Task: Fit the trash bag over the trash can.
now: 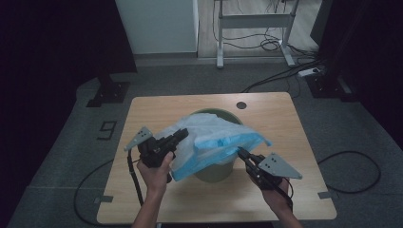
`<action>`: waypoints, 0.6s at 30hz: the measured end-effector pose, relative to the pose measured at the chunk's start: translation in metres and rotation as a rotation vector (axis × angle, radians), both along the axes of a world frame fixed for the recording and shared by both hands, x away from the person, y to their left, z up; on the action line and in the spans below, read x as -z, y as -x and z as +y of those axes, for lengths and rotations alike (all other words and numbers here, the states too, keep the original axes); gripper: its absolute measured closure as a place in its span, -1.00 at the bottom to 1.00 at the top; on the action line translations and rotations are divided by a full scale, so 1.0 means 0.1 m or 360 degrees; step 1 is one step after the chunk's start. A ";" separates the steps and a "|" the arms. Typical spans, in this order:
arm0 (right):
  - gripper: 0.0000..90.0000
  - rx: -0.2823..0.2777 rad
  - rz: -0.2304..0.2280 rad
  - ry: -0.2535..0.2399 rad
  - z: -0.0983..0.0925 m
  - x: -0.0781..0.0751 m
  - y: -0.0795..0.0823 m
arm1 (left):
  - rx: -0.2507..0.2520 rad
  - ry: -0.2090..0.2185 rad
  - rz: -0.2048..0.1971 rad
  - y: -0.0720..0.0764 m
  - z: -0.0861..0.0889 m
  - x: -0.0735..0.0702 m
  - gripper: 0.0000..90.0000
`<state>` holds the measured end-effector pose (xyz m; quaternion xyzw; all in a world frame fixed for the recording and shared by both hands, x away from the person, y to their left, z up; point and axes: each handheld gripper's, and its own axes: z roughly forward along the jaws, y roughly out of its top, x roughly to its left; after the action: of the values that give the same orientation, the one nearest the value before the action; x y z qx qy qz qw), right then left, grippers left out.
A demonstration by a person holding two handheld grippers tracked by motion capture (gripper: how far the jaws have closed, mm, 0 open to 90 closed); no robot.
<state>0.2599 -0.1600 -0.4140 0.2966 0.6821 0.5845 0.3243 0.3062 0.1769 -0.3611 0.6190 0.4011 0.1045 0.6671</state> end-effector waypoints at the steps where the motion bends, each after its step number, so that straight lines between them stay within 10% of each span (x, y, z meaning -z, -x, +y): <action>1: 0.97 -0.0001 -0.0002 0.0003 -0.03 0.01 -0.02 | -0.0010 0.0013 0.0001 -0.04 0.03 -0.02 1.00; 12: 0.96 0.0038 0.0009 0.0041 -0.40 -0.12 -0.50 | -0.0106 0.0103 0.0048 -0.46 0.26 -0.11 1.00; 18: 0.97 0.0074 -0.0007 -0.0006 -0.58 -0.28 -0.67 | -0.0087 0.0137 0.0034 -0.42 0.37 -0.10 1.00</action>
<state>0.3265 -0.2183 -0.3858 0.3116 0.6731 0.5789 0.3387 0.3483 0.2137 -0.3515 0.5796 0.4290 0.0987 0.6858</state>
